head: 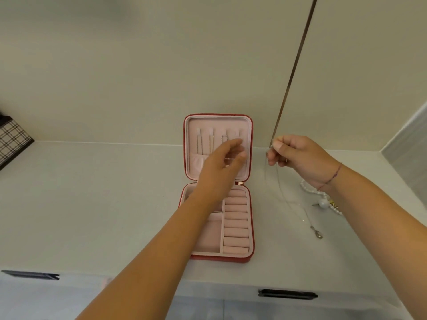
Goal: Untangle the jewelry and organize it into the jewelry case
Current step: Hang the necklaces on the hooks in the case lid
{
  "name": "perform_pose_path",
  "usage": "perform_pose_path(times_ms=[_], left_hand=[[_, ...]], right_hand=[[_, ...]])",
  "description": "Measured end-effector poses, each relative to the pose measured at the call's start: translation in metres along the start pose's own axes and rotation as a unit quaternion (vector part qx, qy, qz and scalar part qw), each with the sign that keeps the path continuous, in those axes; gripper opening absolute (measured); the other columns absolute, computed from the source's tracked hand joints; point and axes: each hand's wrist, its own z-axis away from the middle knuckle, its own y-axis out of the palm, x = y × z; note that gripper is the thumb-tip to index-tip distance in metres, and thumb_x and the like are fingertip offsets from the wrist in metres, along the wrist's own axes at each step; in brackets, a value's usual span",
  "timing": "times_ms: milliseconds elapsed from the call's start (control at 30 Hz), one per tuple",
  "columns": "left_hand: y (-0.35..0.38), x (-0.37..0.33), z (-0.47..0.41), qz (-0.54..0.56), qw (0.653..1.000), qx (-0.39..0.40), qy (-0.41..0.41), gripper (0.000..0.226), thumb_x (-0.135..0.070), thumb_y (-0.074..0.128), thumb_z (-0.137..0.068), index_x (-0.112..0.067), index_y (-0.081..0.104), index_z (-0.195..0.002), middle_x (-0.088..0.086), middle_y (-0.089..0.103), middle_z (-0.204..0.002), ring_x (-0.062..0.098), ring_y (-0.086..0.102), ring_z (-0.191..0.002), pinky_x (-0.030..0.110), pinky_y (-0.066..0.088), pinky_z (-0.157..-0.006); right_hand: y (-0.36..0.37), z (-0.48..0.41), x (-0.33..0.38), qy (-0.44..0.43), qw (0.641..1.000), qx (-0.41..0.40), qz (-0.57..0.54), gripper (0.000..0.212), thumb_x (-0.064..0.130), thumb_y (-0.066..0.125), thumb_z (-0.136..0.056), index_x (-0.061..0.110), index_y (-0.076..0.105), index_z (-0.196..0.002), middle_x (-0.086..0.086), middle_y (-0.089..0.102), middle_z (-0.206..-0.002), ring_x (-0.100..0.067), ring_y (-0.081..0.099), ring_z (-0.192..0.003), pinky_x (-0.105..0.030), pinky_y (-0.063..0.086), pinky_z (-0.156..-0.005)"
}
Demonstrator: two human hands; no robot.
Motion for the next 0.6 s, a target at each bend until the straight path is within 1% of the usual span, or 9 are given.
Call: perform_pose_path(times_ms=[67, 100, 167, 233, 333, 400, 467, 567, 600], left_hand=[[0.006, -0.012, -0.001, 0.054, 0.995, 0.073, -0.035, 0.037, -0.026, 0.051, -0.098, -0.019, 0.052, -0.134, -0.004, 0.063, -0.122, 0.004, 0.057, -0.112, 0.013, 0.042, -0.093], [0.008, -0.016, -0.002, 0.075, 0.991, 0.101, -0.047, 0.036, -0.027, 0.051, -0.098, -0.018, 0.053, -0.133, -0.001, 0.066, -0.118, 0.008, 0.061, -0.110, 0.018, 0.044, -0.095], [0.007, -0.021, -0.003, 0.102, 0.986, 0.118, -0.052, 0.028, -0.026, 0.052, -0.098, -0.013, 0.061, -0.121, 0.000, 0.071, -0.094, 0.014, 0.067, -0.089, 0.025, 0.050, -0.090], [0.001, -0.022, -0.005, 0.107, 0.988, 0.099, -0.057, 0.017, -0.021, 0.057, -0.095, -0.010, 0.066, -0.105, -0.003, 0.063, -0.067, 0.014, 0.060, -0.065, 0.030, 0.054, -0.079], [-0.009, -0.024, -0.008, 0.082, 0.992, 0.080, -0.047, 0.007, -0.015, 0.063, -0.090, -0.012, 0.068, -0.087, -0.007, 0.052, -0.053, 0.006, 0.048, -0.050, 0.024, 0.054, -0.063], [-0.017, -0.028, -0.012, 0.041, 0.997, 0.056, -0.028, 0.009, -0.013, 0.065, -0.089, -0.015, 0.067, -0.081, -0.011, 0.052, -0.051, 0.003, 0.047, -0.048, 0.019, 0.049, -0.057], [-0.022, -0.029, -0.020, -0.013, 1.000, 0.015, -0.003, 0.010, -0.013, 0.064, -0.090, -0.015, 0.066, -0.081, -0.010, 0.052, -0.054, 0.002, 0.048, -0.050, 0.019, 0.048, -0.057], [-0.024, -0.023, -0.036, -0.085, 0.994, -0.064, 0.022, 0.009, -0.018, 0.062, -0.092, -0.013, 0.066, -0.084, -0.006, 0.054, -0.061, 0.010, 0.050, -0.058, 0.028, 0.049, -0.063], [-0.022, -0.020, -0.039, -0.098, 0.991, -0.090, 0.027, 0.010, -0.019, 0.062, -0.092, -0.013, 0.066, -0.085, -0.007, 0.054, -0.062, 0.009, 0.050, -0.058, 0.027, 0.048, -0.062]], right_hand=[[0.008, 0.007, 0.014, -0.017, 0.999, 0.030, -0.026, 0.026, 0.011, 0.042, -0.099, 0.010, 0.054, -0.077, 0.003, 0.061, -0.062, -0.009, 0.055, -0.059, -0.024, 0.039, -0.063], [0.011, 0.009, 0.020, -0.027, 0.999, 0.040, -0.026, 0.026, 0.010, 0.043, -0.099, 0.010, 0.054, -0.076, 0.003, 0.058, -0.059, -0.011, 0.053, -0.057, -0.028, 0.038, -0.064], [0.015, 0.011, 0.032, -0.041, 0.998, 0.039, -0.016, 0.023, 0.008, 0.048, -0.096, 0.011, 0.056, -0.076, 0.003, 0.055, -0.055, -0.011, 0.048, -0.054, -0.028, 0.040, -0.062], [0.016, 0.009, 0.040, -0.045, 0.999, 0.020, -0.004, 0.016, 0.006, 0.053, -0.094, 0.010, 0.059, -0.079, 0.003, 0.055, -0.054, -0.008, 0.048, -0.052, -0.019, 0.042, -0.056], [0.018, 0.003, 0.043, -0.056, 0.998, -0.012, 0.025, 0.011, 0.007, 0.056, -0.092, 0.012, 0.061, -0.083, -0.001, 0.056, -0.056, -0.005, 0.049, -0.051, -0.014, 0.042, -0.054], [0.023, -0.003, 0.040, -0.060, 0.996, -0.032, 0.056, 0.008, 0.008, 0.057, -0.092, 0.014, 0.063, -0.088, -0.004, 0.057, -0.058, -0.004, 0.051, -0.052, -0.014, 0.043, -0.057], [0.030, -0.010, 0.036, -0.058, 0.992, -0.053, 0.100, 0.005, 0.012, 0.060, -0.090, 0.015, 0.065, -0.091, -0.004, 0.058, -0.059, -0.004, 0.054, -0.055, -0.015, 0.045, -0.061], [0.038, -0.020, 0.028, -0.050, 0.983, -0.107, 0.140, 0.003, 0.016, 0.066, -0.086, 0.015, 0.066, -0.083, -0.003, 0.059, -0.061, -0.012, 0.056, -0.059, -0.015, 0.045, -0.061], [0.040, -0.023, 0.024, -0.049, 0.979, -0.137, 0.143, 0.006, 0.017, 0.068, -0.085, 0.016, 0.066, -0.080, -0.003, 0.061, -0.063, -0.013, 0.056, -0.061, -0.017, 0.046, -0.061]])
